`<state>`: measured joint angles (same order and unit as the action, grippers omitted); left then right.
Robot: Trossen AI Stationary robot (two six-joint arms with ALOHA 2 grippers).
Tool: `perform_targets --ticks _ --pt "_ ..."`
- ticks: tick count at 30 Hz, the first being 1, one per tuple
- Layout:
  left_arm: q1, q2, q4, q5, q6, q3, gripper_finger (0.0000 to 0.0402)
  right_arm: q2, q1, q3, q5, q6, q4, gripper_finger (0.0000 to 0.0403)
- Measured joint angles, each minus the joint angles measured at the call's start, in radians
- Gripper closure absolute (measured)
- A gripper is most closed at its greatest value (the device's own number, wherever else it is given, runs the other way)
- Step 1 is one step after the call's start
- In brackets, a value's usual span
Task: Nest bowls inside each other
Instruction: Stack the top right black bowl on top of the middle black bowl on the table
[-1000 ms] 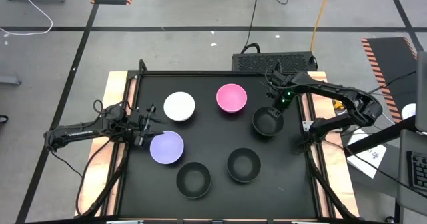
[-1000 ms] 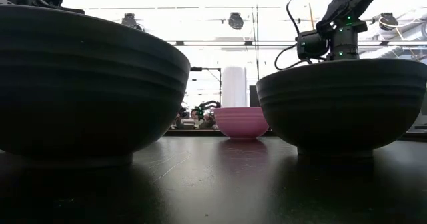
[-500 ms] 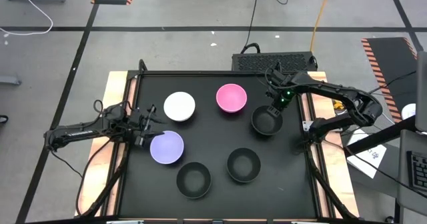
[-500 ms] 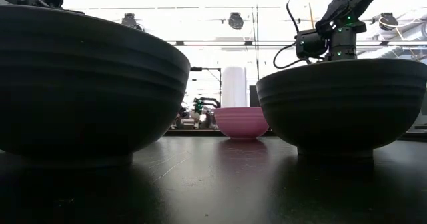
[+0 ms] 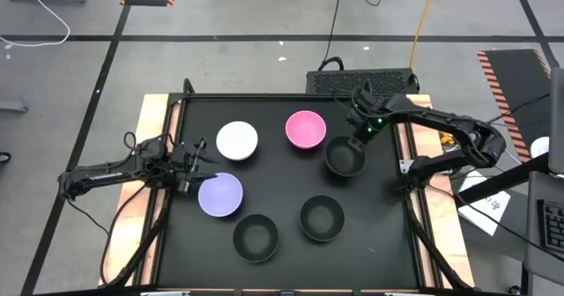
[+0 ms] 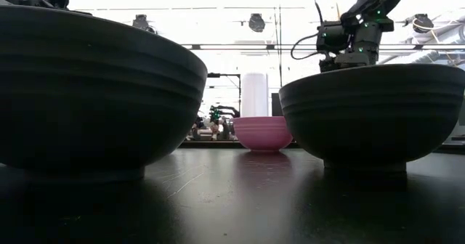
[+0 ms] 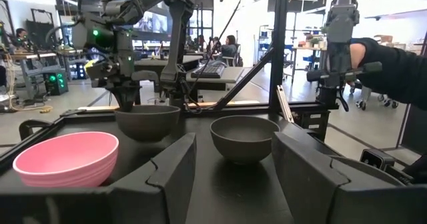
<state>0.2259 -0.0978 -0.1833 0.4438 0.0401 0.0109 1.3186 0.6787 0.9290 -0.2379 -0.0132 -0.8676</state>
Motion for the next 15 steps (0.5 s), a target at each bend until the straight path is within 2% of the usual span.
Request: perform_targets --ticks 15 --pt "0.0 0.0 0.0 0.0 0.024 0.0 0.0201 0.0 -0.121 0.21 0.032 0.027 -0.085 0.0402"
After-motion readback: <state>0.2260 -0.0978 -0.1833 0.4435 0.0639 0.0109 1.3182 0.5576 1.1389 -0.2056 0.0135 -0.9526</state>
